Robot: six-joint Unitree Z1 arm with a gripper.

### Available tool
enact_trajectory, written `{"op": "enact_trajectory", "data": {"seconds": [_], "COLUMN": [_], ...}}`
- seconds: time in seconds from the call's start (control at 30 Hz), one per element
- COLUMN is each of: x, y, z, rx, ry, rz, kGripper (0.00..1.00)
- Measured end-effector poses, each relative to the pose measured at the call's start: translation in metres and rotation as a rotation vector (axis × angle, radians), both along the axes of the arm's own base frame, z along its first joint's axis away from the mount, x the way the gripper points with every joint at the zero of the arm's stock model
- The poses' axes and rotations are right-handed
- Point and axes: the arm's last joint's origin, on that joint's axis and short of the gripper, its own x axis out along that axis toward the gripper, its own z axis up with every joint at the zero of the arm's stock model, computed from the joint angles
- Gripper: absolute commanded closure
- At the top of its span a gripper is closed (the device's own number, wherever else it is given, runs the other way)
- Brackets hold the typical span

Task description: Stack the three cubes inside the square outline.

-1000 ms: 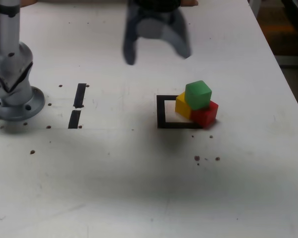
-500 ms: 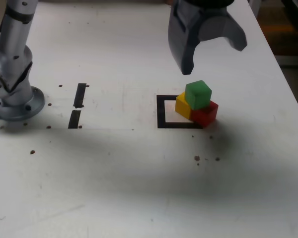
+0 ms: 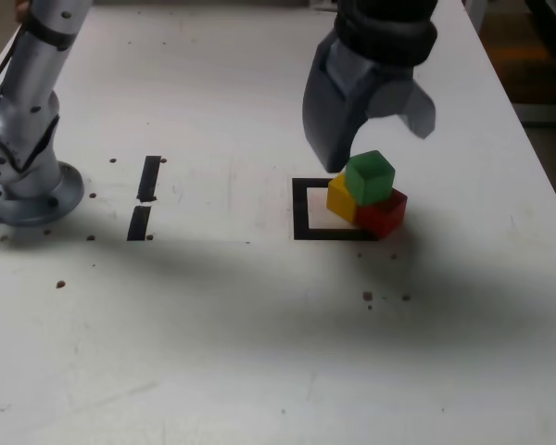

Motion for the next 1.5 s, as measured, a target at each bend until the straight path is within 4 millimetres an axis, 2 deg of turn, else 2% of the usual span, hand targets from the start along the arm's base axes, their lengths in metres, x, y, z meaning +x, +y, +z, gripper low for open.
{"op": "enact_trajectory", "data": {"seconds": [0.37,0.43,0.6,0.67,1.03,1.13,1.3,1.4,1.5], "x": [0.013,0.014,0.016,0.018,0.020,0.017,-0.007,-0.032,-0.052], "y": [0.001,0.002,0.005,0.005,0.005,0.006,0.017,0.040,0.059], "z": [-0.026,-0.029,-0.034,-0.034,-0.035,-0.027,0.015,0.036,0.044], "rx": [-0.026,-0.031,-0.040,-0.041,-0.043,-0.033,0.001,0.008,0.005], "ry": [0.046,0.054,0.063,0.054,0.040,0.030,-0.029,-0.030,-0.019], "rz": [0.016,0.019,0.027,0.028,0.006,-0.015,-0.092,-0.150,-0.179], "kGripper": [0.20,0.26,0.54,0.62,0.80,0.84,0.88,0.88,0.88]}}
